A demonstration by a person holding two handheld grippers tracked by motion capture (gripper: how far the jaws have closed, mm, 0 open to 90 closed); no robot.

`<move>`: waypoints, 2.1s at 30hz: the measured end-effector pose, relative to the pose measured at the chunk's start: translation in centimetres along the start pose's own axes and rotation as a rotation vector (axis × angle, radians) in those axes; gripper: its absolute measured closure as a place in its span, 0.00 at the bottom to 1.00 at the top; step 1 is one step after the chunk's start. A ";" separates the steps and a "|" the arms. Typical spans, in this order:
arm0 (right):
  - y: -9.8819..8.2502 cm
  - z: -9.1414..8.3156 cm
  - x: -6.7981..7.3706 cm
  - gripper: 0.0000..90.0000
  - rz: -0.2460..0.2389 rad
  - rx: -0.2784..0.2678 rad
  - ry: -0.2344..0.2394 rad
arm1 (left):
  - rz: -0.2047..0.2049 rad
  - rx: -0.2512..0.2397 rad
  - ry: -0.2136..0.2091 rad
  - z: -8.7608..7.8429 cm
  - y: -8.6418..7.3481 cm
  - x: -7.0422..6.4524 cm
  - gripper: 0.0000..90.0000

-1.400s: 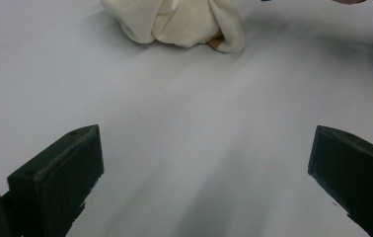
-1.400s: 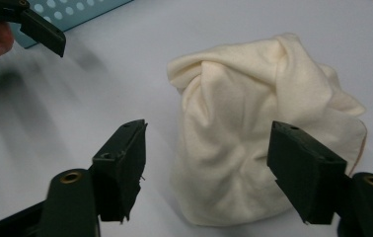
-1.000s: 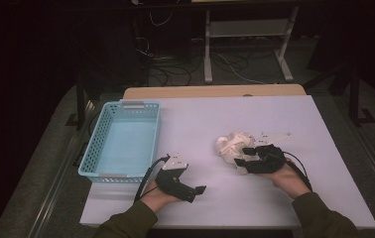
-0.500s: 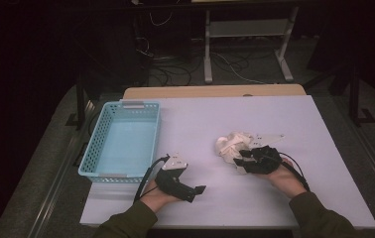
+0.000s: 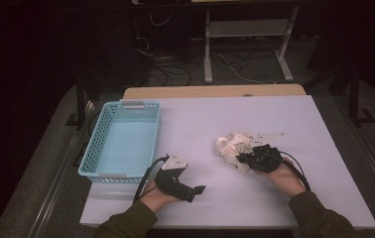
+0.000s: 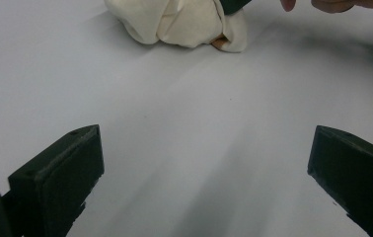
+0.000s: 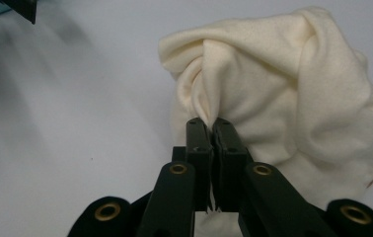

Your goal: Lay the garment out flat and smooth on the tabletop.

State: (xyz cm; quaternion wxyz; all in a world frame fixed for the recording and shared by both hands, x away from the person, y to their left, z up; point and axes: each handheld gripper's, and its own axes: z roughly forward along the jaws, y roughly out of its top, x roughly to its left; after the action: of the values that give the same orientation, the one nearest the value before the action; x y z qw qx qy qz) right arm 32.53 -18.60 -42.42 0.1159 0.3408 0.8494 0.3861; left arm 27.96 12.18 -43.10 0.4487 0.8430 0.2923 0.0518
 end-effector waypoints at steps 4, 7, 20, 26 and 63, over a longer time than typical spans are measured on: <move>0.1 -0.3 -0.1 0.96 0.001 -0.014 0.002 | -0.002 -0.002 0.000 -0.1 0.0 0.1 0.00; 0.2 -0.7 -0.2 0.96 0.003 -0.030 0.001 | -0.004 -0.005 0.000 -0.1 0.0 0.1 0.00; 0.7 -2.2 -0.3 0.96 0.015 -0.096 0.012 | -0.005 -0.006 -0.001 -0.1 0.0 0.0 0.00; 0.9 -3.1 -0.3 0.96 0.011 -0.121 0.009 | -0.001 -0.007 0.001 -0.1 0.0 0.0 0.00; 2.5 -7.3 0.2 0.96 -0.006 -0.259 0.020 | -0.004 -0.011 0.000 -0.1 0.0 0.0 0.00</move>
State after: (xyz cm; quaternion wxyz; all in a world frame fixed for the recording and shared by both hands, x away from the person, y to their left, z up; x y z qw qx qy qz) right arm 30.22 -21.52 -35.65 0.1515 0.3167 0.7945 0.4955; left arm 27.97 12.26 -43.01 0.4534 0.8399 0.2938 0.0523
